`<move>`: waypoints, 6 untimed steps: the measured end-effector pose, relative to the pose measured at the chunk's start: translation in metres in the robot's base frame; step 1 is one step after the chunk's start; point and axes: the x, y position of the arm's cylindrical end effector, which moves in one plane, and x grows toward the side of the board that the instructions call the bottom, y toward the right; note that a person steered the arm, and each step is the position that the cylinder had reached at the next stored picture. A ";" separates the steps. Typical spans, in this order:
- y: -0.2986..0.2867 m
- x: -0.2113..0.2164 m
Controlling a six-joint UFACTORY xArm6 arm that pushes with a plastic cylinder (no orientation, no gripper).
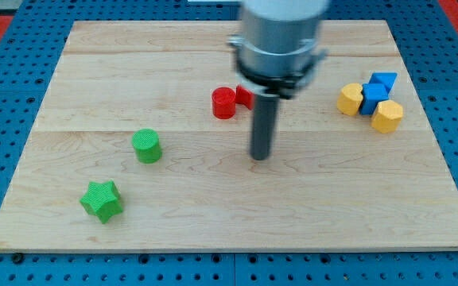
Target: Point your arm at the top left side of green star
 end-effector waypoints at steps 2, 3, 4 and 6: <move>-0.108 -0.082; -0.201 -0.068; -0.259 -0.012; -0.146 0.099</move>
